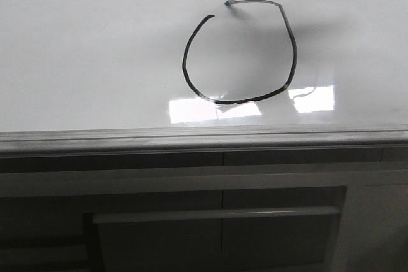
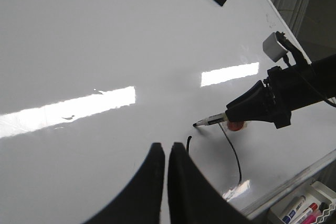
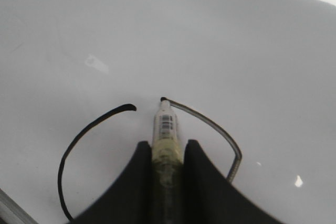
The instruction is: Write number 0 on whiteboard
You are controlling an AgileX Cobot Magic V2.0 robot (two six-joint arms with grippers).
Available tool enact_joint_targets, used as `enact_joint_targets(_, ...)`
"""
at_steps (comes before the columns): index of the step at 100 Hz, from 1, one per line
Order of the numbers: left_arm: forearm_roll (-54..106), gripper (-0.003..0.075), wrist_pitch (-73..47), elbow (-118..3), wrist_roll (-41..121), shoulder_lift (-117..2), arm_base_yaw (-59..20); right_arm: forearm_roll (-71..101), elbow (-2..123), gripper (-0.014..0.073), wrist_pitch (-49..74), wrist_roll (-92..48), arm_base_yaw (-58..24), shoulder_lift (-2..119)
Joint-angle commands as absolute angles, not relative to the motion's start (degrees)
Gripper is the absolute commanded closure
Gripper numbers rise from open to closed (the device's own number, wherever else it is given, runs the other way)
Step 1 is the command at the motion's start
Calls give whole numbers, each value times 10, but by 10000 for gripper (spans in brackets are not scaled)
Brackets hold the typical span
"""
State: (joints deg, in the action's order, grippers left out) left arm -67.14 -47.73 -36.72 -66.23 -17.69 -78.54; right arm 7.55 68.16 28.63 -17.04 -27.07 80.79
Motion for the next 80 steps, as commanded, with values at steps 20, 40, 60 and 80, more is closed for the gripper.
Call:
enact_joint_targets(20,-696,740,-449,-379,-668,-184,-789,56,696,651,288,-170,-298,840)
enact_joint_targets(40,-696,740,-449,-379,-668,-184,-789,56,696,651,338,-170,-298,841)
enact_joint_targets(60,-696,740,-449,-379,-668,-184,-789,56,696,651,383,-170,-298,841)
enact_joint_targets(80,-696,740,-449,-379,-668,-184,-789,56,697,651,370,-170,-298,839)
